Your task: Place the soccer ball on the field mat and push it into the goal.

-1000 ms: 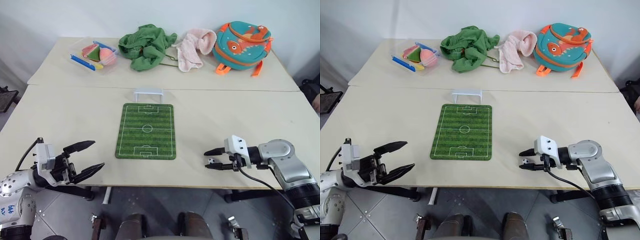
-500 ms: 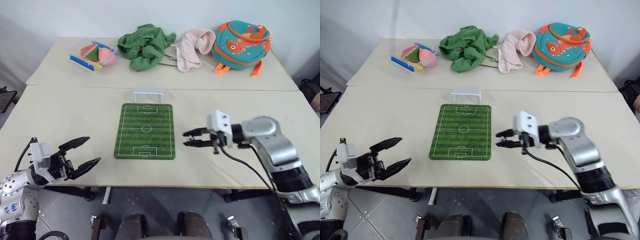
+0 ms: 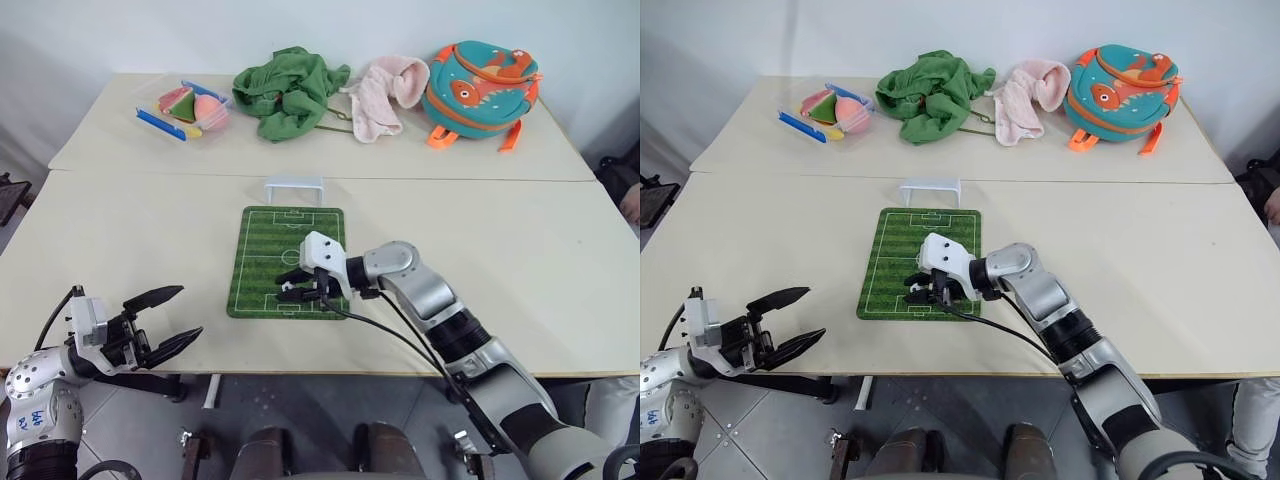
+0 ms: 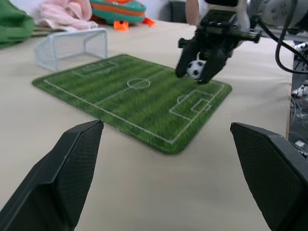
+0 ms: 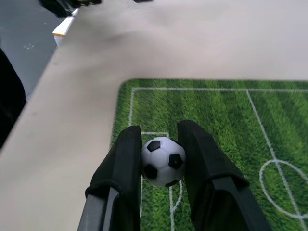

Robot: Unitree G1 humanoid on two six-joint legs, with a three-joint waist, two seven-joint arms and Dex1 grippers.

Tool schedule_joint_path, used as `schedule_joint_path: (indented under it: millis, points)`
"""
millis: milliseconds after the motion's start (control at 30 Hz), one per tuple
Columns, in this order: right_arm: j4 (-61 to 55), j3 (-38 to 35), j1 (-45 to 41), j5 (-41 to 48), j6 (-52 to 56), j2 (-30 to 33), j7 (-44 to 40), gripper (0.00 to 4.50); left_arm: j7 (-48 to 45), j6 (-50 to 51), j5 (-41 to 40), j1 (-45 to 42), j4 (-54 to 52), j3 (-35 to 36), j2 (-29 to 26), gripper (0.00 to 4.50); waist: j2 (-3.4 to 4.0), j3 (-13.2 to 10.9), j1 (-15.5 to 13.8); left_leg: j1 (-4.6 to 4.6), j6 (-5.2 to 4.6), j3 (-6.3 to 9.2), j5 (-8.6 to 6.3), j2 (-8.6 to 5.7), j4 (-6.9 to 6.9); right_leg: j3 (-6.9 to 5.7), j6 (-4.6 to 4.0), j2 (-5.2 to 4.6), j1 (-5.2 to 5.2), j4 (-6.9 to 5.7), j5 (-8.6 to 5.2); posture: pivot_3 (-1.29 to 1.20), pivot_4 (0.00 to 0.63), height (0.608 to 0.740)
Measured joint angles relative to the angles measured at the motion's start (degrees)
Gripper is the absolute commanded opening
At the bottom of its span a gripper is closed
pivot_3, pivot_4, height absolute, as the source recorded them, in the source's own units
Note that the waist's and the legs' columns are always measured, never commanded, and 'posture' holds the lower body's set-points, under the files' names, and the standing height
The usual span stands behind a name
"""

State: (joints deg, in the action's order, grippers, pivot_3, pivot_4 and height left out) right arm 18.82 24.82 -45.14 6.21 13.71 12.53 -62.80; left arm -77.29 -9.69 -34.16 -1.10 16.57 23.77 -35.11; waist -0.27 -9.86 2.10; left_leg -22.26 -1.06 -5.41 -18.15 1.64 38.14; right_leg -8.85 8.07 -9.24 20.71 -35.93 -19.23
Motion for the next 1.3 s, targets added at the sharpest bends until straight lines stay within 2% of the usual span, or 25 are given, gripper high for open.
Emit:
schedule_joint_path:
  millis: [367,633,833,1067,1300]
  points:
    - [7.1,1.2,-0.8,-3.5,-6.2,-1.7,-2.4,0.85,2.8,-0.5,-0.1,5.0,-4.3,0.3,0.3,4.5,0.0,0.0,0.8,0.0,0.0,0.02,0.0,0.01,-0.01,0.02,0.0,-0.01,-0.01,-0.01,0.0,0.0,0.15,0.74]
    - [10.3,1.1,-1.9,-4.2,-8.6,-3.4,-2.7,0.85,4.1,-0.5,-0.2,5.3,-5.1,0.3,0.5,4.5,0.01,0.0,1.2,0.05,0.01,0.01,0.0,0.03,-0.03,0.03,0.0,-0.01,-0.01,-0.04,0.0,0.0,0.15,0.74]
    - [12.5,0.8,-3.0,-4.8,-10.0,-3.8,-2.7,2.79,4.4,-0.5,-0.3,5.1,-5.1,0.3,0.5,4.5,0.01,0.0,1.2,0.05,0.01,0.02,0.0,0.02,-0.04,0.04,0.0,-0.01,-0.01,-0.04,0.0,0.0,0.15,0.74]
    - [11.2,0.8,-3.0,-4.7,-9.8,-3.4,-4.0,2.79,4.9,-0.4,-0.3,4.6,-5.1,0.3,0.5,4.5,0.01,0.0,1.1,0.05,0.01,0.02,0.0,0.02,-0.04,0.04,0.0,-0.01,-0.01,-0.03,0.0,0.0,0.15,0.74]
    - [1.3,-0.6,-3.0,-3.3,-6.4,-2.5,-5.0,2.79,5.1,-0.3,-0.3,3.5,-5.0,0.2,0.6,4.5,0.02,0.0,1.1,0.04,0.02,0.04,0.0,0.02,-0.05,0.04,0.0,-0.01,-0.01,-0.03,0.0,0.0,0.15,0.74]
